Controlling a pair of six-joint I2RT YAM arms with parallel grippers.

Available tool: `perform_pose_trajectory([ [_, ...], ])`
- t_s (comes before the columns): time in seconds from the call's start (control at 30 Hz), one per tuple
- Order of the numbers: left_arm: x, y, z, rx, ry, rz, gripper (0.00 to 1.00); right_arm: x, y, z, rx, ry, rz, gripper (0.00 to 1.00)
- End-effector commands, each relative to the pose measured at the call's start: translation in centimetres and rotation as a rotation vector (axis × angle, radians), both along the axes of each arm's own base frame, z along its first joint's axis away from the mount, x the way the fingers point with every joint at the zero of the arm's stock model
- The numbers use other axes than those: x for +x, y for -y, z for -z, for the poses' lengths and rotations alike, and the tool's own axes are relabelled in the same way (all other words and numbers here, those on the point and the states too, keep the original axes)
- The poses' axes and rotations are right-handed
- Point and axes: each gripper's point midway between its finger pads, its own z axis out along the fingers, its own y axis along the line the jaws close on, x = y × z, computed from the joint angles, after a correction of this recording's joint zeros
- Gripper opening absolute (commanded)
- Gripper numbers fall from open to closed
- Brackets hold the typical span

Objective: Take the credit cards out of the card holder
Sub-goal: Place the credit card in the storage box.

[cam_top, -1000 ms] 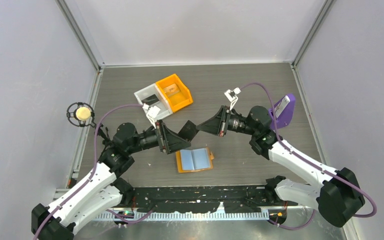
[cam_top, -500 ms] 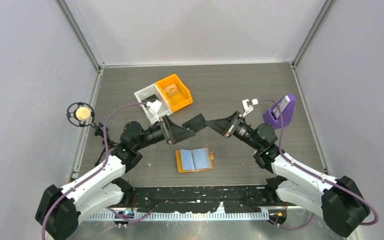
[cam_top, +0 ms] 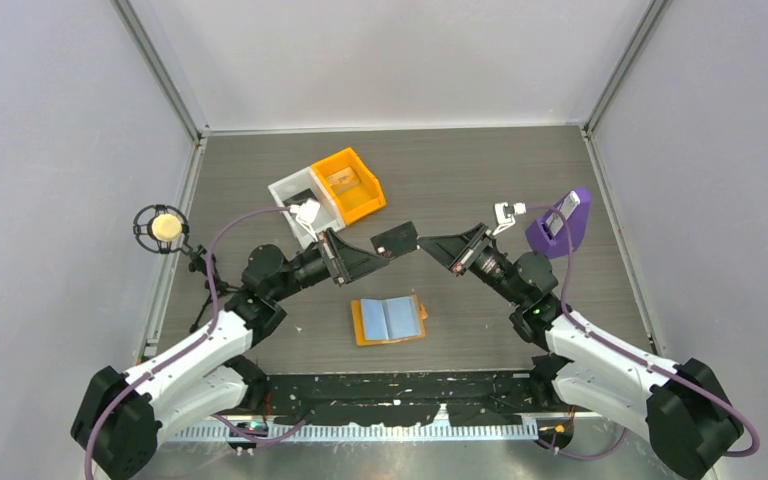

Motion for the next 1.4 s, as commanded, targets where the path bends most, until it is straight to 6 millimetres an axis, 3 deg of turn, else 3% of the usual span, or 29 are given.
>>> perform_pose_trajectory([
  [0.0,0.1,-0.2,-1.3,-0.041,0.037,-0.024,0.25,0.4,0.5,-0.3,0.014,0.011,0.037,0.05],
  [0.17,0.8,-0.3,-0.6,-0.013,-0.006,-0.056,0.0,0.3,0.7,0.3,0.001,0.006,0.04,0.05],
  [0.3,1.4,-0.9,-0.1,0.035,-0.014,-0.11,0.0,0.1,0.8,0.5,-0.005,0.01,0.041,0.07],
  [0.37,1.8,-1.4,0.3,0.096,-0.005,-0.145,0.0,0.1,0.9,0.6,-0.026,0.013,0.045,0.14],
  [0.5,3.3,-3.3,0.6,0.253,0.007,-0.244,0.0,-0.2,1.2,0.2,-0.07,0.047,0.054,0.45],
  [0.6,4.7,-5.3,0.9,0.365,-0.002,-0.319,0.0,-0.6,1.5,-0.4,-0.097,0.086,0.063,0.61],
  [0.8,9.4,-9.5,0.5,0.53,-0.018,-0.475,0.0,-1.4,1.9,-0.1,-0.131,0.103,0.054,0.96],
  [1.03,14.7,-13.1,1.3,0.681,-0.143,-0.597,0.0,-2.1,2.7,1.1,-0.187,0.082,0.067,0.95],
  [1.37,19.7,-17.1,3.5,0.915,-0.262,-0.68,0.0,-2.8,3.1,0.9,-0.202,0.097,0.061,0.96],
])
